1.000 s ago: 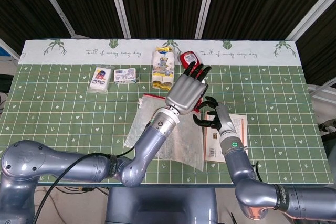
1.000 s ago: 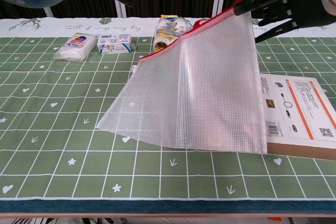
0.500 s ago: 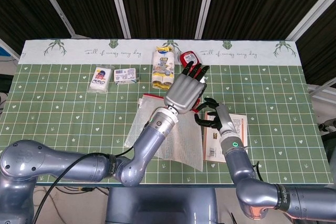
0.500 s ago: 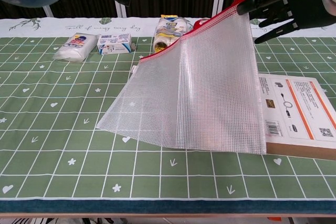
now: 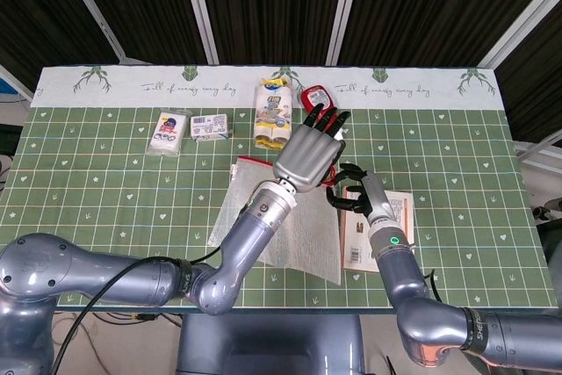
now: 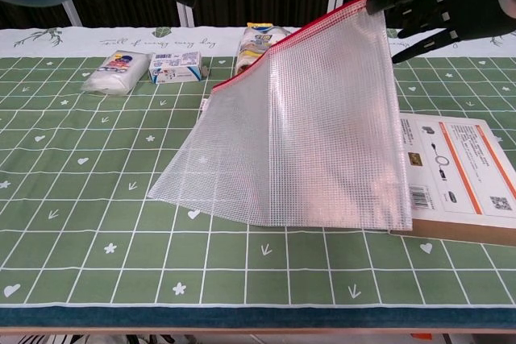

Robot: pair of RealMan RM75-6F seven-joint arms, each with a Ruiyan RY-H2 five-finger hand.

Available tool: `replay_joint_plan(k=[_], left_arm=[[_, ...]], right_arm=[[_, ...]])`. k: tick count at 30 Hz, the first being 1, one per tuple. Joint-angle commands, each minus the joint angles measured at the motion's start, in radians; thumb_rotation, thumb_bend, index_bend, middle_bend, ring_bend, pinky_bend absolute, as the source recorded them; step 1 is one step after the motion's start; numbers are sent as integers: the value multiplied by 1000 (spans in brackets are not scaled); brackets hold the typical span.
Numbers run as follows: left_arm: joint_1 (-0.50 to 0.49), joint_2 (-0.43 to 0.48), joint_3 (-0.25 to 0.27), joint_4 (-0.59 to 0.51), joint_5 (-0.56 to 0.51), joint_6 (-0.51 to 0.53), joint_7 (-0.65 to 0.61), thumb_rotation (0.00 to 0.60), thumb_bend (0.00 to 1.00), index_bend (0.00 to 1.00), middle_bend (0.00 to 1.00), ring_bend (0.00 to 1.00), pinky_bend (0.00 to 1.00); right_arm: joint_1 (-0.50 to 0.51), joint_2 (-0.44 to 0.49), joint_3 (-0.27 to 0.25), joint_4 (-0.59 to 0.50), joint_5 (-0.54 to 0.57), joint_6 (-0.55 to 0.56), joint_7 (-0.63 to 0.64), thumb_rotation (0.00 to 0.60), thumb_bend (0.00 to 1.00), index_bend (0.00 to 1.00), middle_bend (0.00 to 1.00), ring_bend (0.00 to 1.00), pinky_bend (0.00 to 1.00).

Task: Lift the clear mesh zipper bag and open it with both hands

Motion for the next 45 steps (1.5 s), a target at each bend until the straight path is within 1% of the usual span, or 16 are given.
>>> replay_joint_plan(k=[1,7,24,34,45], left_arm=[[10,11,10,-18,6,6,-5,600,389,589,68,0,0],[37,41,32,-52,19,14,-21,600,389,589,68,0,0],[81,83,69,-68,42,11,-61,600,389,591,68,0,0],[112,103,94,-78,50,17,-81,600,389,592,69,0,0],[142,139,107,-86,61,14,-98,600,389,592,69,0,0]], right_arm=[[-3,6,9,-3,2,-2,3,600,523,587,164,0,213],[-11,26,39,-14,9,-17,13,600,523,587,164,0,212],[-38,99,130,-57,35,-60,70,600,525,609,181,0,213],[-53,140,163,-39,61,-88,115,600,526,615,185,0,212],[-61,184,175,2,66,-106,130,600,529,620,187,0,212]])
